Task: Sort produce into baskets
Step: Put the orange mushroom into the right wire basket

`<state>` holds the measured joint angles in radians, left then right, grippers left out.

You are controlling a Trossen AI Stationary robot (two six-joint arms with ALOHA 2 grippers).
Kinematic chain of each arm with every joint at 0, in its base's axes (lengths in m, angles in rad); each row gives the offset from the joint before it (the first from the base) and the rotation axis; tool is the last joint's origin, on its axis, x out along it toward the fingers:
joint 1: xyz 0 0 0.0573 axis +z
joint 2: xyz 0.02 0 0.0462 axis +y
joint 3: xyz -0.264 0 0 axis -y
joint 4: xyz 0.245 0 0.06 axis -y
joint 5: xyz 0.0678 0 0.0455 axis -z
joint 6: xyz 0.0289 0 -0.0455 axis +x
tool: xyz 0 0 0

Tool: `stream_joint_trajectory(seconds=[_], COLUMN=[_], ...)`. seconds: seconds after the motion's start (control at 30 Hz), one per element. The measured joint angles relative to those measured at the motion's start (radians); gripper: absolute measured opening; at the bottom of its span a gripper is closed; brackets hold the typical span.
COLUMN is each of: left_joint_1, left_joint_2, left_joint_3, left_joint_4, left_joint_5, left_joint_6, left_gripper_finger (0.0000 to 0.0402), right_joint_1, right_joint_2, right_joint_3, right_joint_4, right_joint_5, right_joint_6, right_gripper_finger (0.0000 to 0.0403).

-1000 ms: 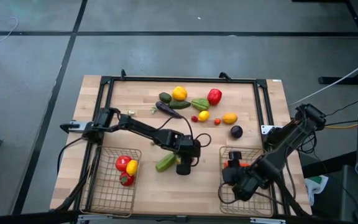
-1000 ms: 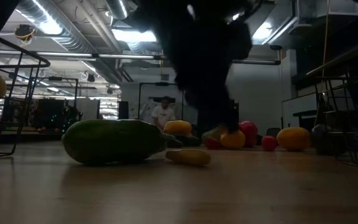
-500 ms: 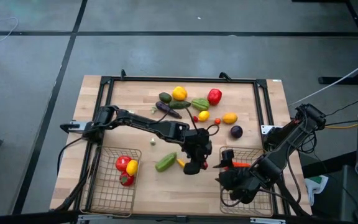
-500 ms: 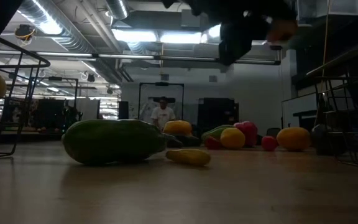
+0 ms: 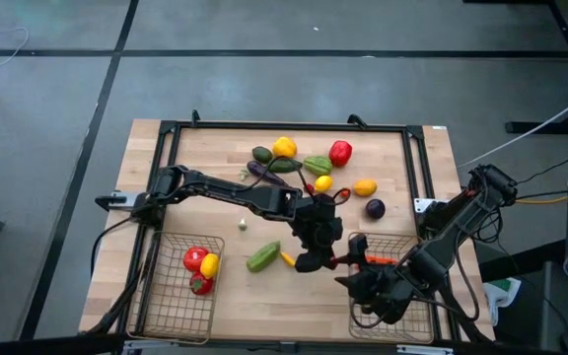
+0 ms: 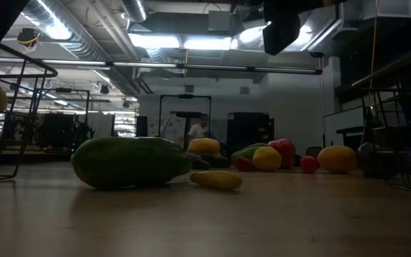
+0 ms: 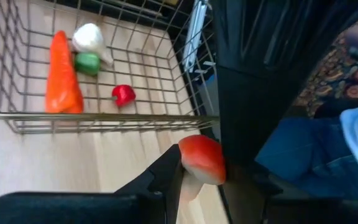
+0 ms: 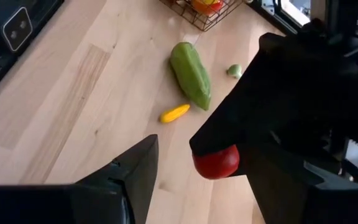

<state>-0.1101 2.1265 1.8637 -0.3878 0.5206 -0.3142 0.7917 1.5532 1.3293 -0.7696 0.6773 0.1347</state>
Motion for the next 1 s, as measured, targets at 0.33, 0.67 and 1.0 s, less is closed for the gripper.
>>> stream_joint_trajectory(seconds=[0.33,0.67,1.0], left_joint_1=[0.000,-0.001,-0.016], left_joint_2=[0.000,0.000,0.000], left_joint_3=[0.000,0.000,0.002], left_joint_4=[0.027,0.034,0.043], left_joint_5=[0.049,0.054,0.054], left_joint_6=[-0.034,-0.047,-0.047], left_gripper_finger=[0.0100,0.0100,0.0100], right_joint_1=[0.001,0.001,0.000], right_joint_2=[0.000,0.000,0.002], right_joint_3=[0.000,0.000,-0.002], right_joint_4=[0.011,0.011,0.017], right_joint_5=[0.035,0.052,0.096], right_joint_6=[-0.014,-0.012,-0.010], right_gripper_finger=[0.0230,0.0230,0.0230])
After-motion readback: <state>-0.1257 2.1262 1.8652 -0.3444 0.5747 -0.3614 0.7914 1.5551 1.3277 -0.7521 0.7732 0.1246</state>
